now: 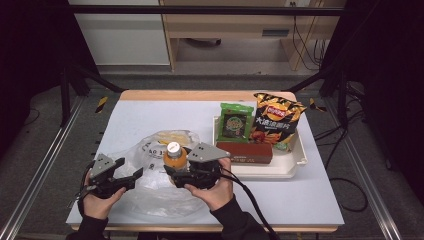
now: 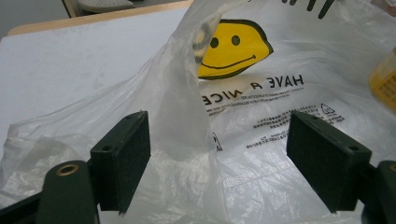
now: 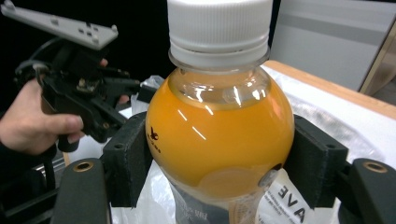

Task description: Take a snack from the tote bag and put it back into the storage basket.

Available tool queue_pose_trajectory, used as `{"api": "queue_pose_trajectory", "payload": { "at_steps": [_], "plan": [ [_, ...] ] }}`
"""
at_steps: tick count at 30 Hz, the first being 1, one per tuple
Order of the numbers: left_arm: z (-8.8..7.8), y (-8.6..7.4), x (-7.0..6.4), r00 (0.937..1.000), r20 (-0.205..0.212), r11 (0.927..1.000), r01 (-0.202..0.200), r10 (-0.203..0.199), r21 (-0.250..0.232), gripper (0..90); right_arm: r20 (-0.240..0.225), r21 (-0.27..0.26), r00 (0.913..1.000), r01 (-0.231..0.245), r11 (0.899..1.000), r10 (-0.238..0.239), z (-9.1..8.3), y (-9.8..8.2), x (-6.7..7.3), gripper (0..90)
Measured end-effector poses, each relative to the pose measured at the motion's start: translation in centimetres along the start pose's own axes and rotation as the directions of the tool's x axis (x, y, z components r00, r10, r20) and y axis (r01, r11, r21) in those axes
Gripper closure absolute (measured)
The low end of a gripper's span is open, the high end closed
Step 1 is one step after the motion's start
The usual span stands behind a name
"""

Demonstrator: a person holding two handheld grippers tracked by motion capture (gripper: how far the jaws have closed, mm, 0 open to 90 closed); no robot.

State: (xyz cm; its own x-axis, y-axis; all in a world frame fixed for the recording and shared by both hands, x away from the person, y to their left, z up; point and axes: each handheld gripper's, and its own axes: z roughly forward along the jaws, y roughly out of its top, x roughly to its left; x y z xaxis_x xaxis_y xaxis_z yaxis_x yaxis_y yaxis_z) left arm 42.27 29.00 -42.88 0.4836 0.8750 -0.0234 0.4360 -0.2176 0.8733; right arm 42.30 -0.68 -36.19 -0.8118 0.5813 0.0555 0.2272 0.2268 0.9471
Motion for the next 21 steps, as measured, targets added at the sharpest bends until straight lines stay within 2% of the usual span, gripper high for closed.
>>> {"api": "queue_pose_trajectory", "payload": {
  "at_steps": [14, 21],
  "plan": [
    [-0.1, 0.0, 0.0, 1.0, 0.0, 1.0, 0.002, -0.002, -0.005, 21.4, 0.006, -0.02, 0.9999, 0.013, 1.0, -0.013, -2.2, 3.3, -0.6, 30.5],
    [-0.1, 0.0, 0.0, 1.0, 0.0, 1.0, 0.001, -0.001, -0.006, 21.4, 0.041, -0.026, 0.9984, 0.041, 0.999, -0.04, -4.0, 4.5, -1.4, 30.5]
  ]
}}
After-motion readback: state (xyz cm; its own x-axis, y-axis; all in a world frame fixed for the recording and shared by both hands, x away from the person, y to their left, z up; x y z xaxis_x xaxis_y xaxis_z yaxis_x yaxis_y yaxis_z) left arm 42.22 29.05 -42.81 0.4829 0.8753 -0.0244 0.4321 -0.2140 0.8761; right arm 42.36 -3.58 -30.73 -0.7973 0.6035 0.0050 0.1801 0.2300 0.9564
